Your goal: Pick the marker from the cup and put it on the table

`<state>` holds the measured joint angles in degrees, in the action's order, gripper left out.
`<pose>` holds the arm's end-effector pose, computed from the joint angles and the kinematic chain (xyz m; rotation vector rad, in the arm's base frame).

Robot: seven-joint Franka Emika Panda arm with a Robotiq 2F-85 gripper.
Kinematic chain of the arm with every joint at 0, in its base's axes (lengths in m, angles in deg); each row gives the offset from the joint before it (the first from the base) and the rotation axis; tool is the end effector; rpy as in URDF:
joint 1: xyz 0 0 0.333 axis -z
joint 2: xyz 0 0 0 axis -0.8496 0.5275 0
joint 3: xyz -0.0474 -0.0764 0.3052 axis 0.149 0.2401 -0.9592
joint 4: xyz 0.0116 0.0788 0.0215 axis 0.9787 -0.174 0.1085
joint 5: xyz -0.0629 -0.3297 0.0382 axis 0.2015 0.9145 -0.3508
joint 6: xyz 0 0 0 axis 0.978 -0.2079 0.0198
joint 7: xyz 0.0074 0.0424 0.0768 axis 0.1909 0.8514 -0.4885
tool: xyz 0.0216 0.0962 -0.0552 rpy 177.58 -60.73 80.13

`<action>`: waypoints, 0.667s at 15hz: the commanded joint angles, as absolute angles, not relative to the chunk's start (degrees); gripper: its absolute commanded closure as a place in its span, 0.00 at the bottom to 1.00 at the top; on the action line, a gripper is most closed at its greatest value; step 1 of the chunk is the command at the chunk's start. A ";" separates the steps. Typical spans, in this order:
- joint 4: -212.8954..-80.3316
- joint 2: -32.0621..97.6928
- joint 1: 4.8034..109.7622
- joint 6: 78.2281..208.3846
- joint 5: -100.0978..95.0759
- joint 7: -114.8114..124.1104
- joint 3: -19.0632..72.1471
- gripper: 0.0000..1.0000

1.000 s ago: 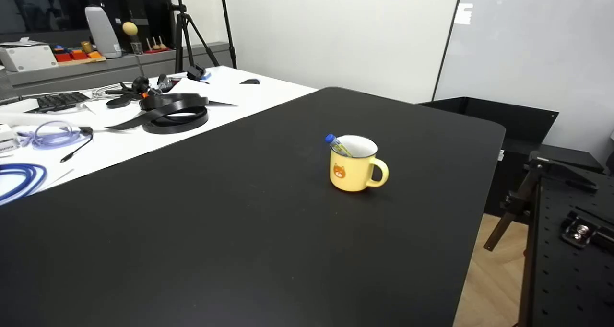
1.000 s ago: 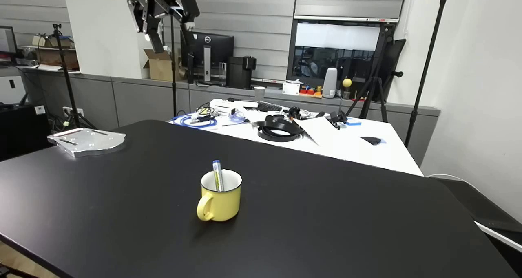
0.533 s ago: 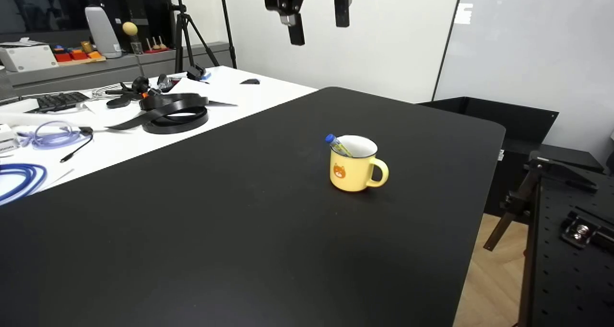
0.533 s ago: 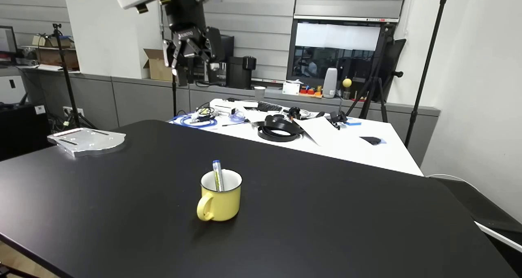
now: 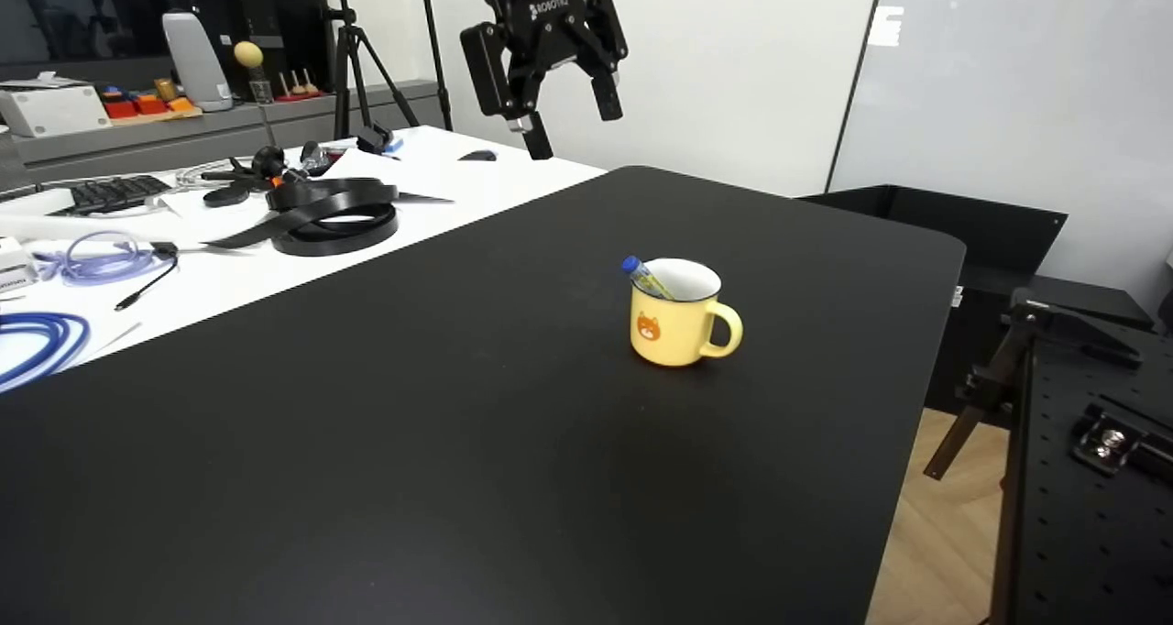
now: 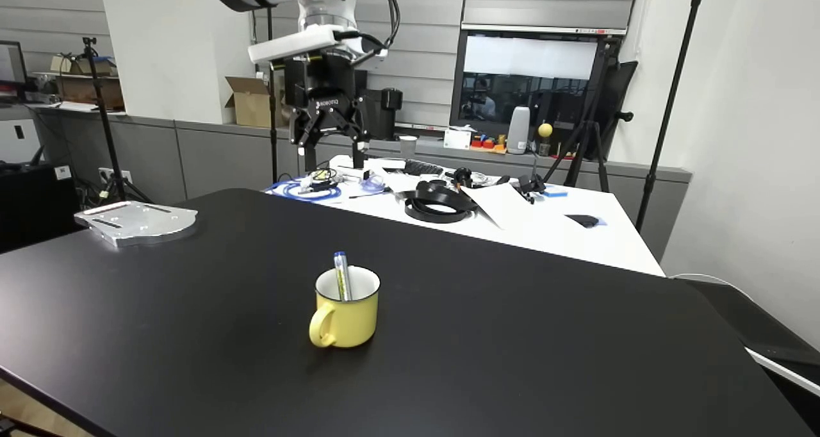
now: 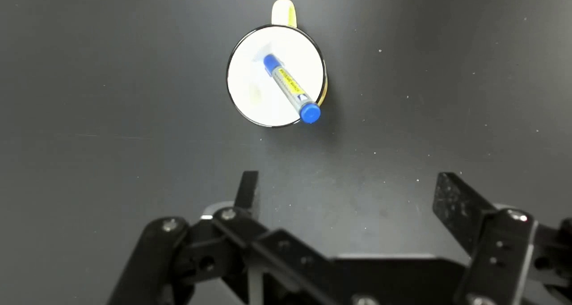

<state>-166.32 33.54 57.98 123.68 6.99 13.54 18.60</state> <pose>0.5361 0.0233 0.3389 2.9238 -0.0681 -0.3236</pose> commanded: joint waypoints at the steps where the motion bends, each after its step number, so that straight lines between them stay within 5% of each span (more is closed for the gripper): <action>1: -158.94 39.62 55.91 118.60 6.66 13.11 20.88 0.00; 10: -159.20 43.88 55.08 120.08 4.81 13.74 23.41 0.00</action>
<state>-159.29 43.86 55.83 120.14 5.20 14.02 22.59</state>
